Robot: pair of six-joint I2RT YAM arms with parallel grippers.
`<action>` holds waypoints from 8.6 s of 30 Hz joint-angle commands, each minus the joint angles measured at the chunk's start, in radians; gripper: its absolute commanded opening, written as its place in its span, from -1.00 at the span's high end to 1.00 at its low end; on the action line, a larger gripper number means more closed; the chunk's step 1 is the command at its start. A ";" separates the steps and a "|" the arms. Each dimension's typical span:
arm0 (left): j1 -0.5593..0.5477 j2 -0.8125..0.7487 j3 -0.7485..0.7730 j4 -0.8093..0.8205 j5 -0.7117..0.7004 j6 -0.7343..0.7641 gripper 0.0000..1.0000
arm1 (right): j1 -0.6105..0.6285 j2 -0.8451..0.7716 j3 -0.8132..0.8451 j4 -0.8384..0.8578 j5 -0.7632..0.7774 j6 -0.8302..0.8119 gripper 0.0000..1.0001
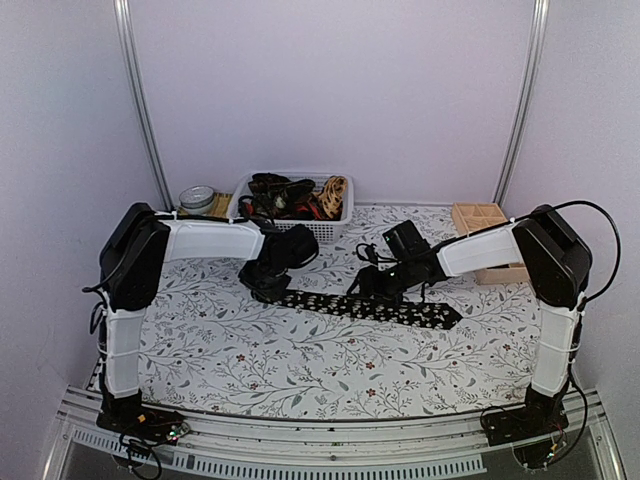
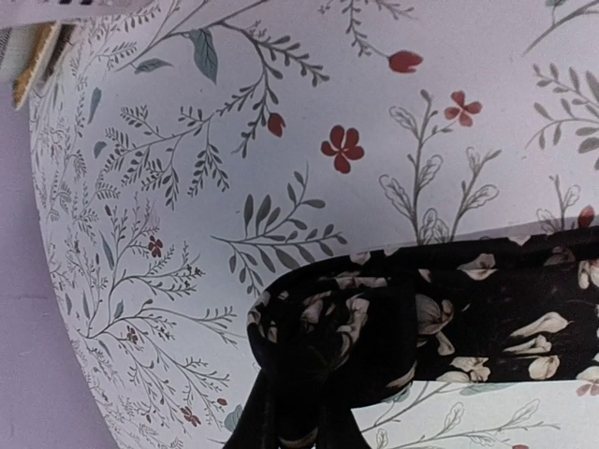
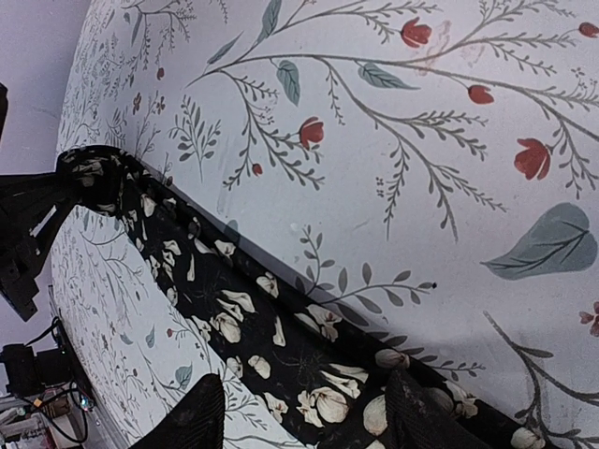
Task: Roll the ties
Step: Roll the tie at the center of the board.
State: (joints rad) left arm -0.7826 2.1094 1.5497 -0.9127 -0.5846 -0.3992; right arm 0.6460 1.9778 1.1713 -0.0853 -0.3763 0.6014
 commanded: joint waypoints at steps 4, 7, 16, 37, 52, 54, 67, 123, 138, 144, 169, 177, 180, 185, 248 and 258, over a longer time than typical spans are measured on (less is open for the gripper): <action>-0.040 0.023 0.055 -0.044 -0.044 -0.041 1.00 | -0.002 -0.037 -0.020 -0.004 -0.005 0.011 -0.18; -0.052 0.038 0.073 -0.046 -0.033 -0.040 0.95 | -0.003 -0.033 -0.017 -0.002 -0.010 0.015 -0.18; -0.080 0.094 0.137 -0.092 -0.065 -0.046 0.79 | -0.003 -0.025 -0.011 0.001 -0.016 0.018 -0.19; -0.157 0.237 0.260 -0.332 -0.366 -0.158 1.00 | -0.006 -0.007 -0.003 0.015 -0.050 0.036 -0.20; -0.212 0.327 0.331 -0.328 -0.353 -0.119 0.96 | -0.014 -0.009 -0.004 0.027 -0.071 0.052 -0.20; -0.213 0.324 0.329 -0.310 -0.330 -0.105 0.92 | -0.016 -0.010 -0.004 0.027 -0.072 0.053 -0.20; -0.209 0.288 0.312 -0.160 -0.196 -0.010 0.48 | -0.020 -0.022 0.002 0.022 -0.070 0.052 -0.27; 0.308 -0.366 -0.516 0.824 0.880 -0.150 -0.44 | 0.099 0.067 0.262 0.015 -0.134 0.059 -0.20; 0.343 -0.291 -0.579 0.955 1.003 -0.164 -0.19 | 0.133 0.331 0.422 0.124 -0.192 0.208 0.26; 0.351 -0.267 -0.583 0.978 1.020 -0.163 -0.16 | 0.132 0.389 0.447 0.164 -0.214 0.243 0.39; 0.375 -0.203 -0.621 1.083 1.136 -0.198 -0.03 | 0.132 0.520 0.511 0.188 -0.241 0.294 0.82; 0.382 -0.189 -0.644 1.127 1.180 -0.226 -0.02 | 0.132 0.554 0.528 0.180 -0.240 0.303 0.87; 0.385 -0.185 -0.652 1.133 1.192 -0.233 -0.04 | 0.133 0.567 0.543 0.166 -0.234 0.300 0.87; 0.391 -0.173 -0.670 1.165 1.219 -0.252 -0.06 | 0.139 0.584 0.556 0.160 -0.235 0.300 0.85; 0.269 -0.283 -0.581 0.822 0.615 -0.185 1.00 | 0.004 0.051 0.216 0.052 -0.159 0.081 -0.18; 0.112 -0.223 -0.413 0.629 0.274 -0.060 1.00 | -0.063 -0.087 -0.028 0.060 -0.108 0.021 -0.21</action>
State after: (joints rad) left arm -0.6174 1.8519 1.0756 -0.1596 -0.1173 -0.5346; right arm 0.5873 2.0117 1.2053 -0.0120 -0.5026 0.6563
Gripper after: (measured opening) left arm 0.130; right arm 0.604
